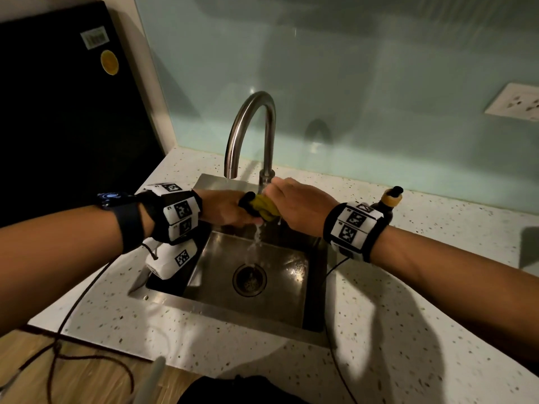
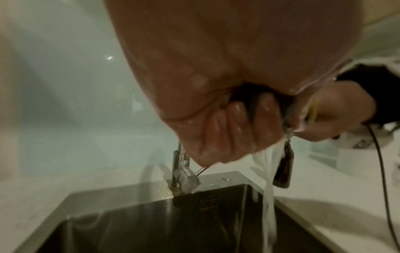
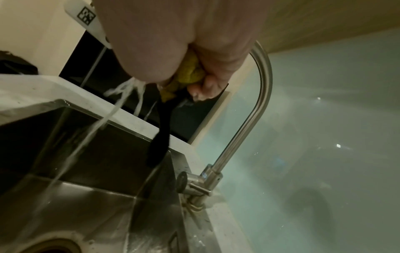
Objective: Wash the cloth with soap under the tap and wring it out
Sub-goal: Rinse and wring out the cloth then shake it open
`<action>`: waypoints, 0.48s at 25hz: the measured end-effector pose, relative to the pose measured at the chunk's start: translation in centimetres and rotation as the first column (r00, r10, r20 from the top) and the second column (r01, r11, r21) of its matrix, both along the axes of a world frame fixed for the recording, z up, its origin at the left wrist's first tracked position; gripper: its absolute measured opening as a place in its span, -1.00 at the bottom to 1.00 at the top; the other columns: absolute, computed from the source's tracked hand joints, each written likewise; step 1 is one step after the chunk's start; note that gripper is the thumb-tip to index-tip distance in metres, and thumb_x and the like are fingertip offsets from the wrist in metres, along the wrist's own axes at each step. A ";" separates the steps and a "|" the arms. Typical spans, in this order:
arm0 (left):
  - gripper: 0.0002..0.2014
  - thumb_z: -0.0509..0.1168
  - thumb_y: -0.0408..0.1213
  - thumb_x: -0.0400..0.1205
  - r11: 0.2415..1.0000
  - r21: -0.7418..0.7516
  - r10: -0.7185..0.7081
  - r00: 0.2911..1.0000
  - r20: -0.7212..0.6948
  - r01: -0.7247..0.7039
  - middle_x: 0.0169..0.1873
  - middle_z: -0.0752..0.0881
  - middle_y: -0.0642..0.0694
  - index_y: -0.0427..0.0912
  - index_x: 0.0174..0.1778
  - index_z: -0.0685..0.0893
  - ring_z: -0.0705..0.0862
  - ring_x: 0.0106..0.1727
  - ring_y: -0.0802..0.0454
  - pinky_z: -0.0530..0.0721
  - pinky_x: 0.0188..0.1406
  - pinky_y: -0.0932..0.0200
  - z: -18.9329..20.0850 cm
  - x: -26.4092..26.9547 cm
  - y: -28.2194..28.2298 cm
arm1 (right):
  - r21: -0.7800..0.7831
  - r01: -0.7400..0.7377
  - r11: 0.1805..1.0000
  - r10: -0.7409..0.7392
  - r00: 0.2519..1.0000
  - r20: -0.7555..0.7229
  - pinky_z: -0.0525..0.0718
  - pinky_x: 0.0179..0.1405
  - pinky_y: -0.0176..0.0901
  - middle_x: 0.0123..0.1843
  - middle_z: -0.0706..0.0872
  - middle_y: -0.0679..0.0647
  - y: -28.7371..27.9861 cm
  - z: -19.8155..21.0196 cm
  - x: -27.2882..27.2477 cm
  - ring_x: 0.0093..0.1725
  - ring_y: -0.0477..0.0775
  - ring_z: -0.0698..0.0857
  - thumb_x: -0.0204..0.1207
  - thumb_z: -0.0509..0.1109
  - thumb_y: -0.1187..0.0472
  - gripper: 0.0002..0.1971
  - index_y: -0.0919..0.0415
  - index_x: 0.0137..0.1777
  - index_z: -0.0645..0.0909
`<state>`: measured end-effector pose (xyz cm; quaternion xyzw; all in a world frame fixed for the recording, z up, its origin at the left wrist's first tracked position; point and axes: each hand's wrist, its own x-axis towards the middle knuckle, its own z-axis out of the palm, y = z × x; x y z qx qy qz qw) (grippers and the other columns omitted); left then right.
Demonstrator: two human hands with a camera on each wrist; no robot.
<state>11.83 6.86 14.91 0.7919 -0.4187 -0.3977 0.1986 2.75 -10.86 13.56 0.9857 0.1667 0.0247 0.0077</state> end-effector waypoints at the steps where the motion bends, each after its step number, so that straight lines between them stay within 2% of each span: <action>1: -0.94 0.25 -0.13 0.71 0.999 -0.054 0.003 0.998 0.056 0.000 -0.22 0.63 -0.04 0.03 -0.02 0.61 0.59 -0.22 0.04 0.57 -0.07 0.20 -0.3 0.1 -0.1 | 0.153 0.066 0.986 -0.061 0.998 -0.034 0.49 -0.23 -0.20 0.03 0.49 0.06 0.0 0.3 0.0 -0.23 -0.11 0.50 0.58 0.24 0.38 -0.77 0.22 0.22 0.46; 3: -0.80 0.29 -0.06 0.67 0.989 -0.144 0.054 0.974 0.221 -0.022 -0.05 0.59 -0.16 -0.10 0.06 0.55 0.59 -0.03 -0.06 0.55 0.06 0.04 -1.1 0.4 -0.5 | 0.387 0.211 0.898 -0.163 0.975 -0.152 0.52 -0.17 -0.23 0.17 0.43 0.05 -0.1 0.4 0.0 -0.16 -0.07 0.55 0.56 0.32 0.41 -0.66 0.17 0.29 0.45; 5: -0.70 0.25 0.10 0.62 0.981 -0.169 0.156 0.917 0.367 -0.099 -0.03 0.51 -0.16 -0.08 -0.02 0.50 0.56 -0.01 -0.08 0.60 0.01 -0.04 -1.4 0.4 -0.7 | 0.495 0.303 0.814 -0.198 0.947 -0.253 0.52 -0.11 -0.24 0.28 0.46 0.12 0.0 -0.1 0.1 0.01 0.07 0.61 0.58 0.35 0.35 -0.58 0.12 0.40 0.39; 7: -0.60 0.10 0.19 0.66 0.976 -0.171 0.192 0.905 0.379 -0.135 -0.07 0.57 -0.18 -0.10 -0.04 0.56 0.64 -0.07 -0.12 0.70 -0.02 -0.15 -1.2 0.3 -0.6 | 0.552 0.347 0.758 -0.197 0.929 -0.313 0.47 -0.24 -0.32 0.16 0.59 0.11 0.2 -0.5 0.2 0.03 0.11 0.63 0.59 0.40 0.32 -0.55 0.12 0.41 0.35; 9: -0.61 0.04 0.06 0.75 0.984 -0.159 0.139 0.901 0.411 -0.079 -0.06 0.63 -0.26 -0.17 0.06 0.62 0.68 -0.08 -0.18 0.70 -0.01 -0.18 -1.0 0.1 -0.2 | 0.623 0.377 0.685 -0.238 0.924 -0.298 0.44 -0.29 -0.39 0.07 0.61 0.04 0.0 -0.8 0.3 -0.01 0.07 0.62 0.55 0.44 0.35 -0.56 0.12 0.35 0.38; 11: -0.66 0.12 -0.05 0.76 0.962 -0.250 0.192 0.916 0.352 -0.105 -0.05 0.71 -0.32 -0.25 0.11 0.66 0.71 -0.05 -0.24 0.69 0.06 -0.23 -1.3 0.4 0.0 | 0.733 0.346 0.586 -0.278 0.935 -0.219 0.55 -0.21 -0.37 0.07 0.63 0.04 -0.1 -0.6 0.5 0.02 0.10 0.66 0.47 0.51 0.39 -0.55 0.14 0.28 0.44; 12: -0.68 0.19 -0.09 0.74 0.936 -0.295 0.278 0.917 0.286 -0.192 -0.04 0.74 -0.31 -0.27 0.13 0.68 0.72 -0.02 -0.24 0.69 0.11 -0.20 -1.4 0.4 -0.1 | 0.784 0.330 0.526 -0.294 0.935 -0.197 0.61 -0.13 -0.37 0.08 0.65 0.05 -0.1 -0.6 0.6 0.05 0.10 0.68 0.43 0.55 0.39 -0.52 0.16 0.29 0.46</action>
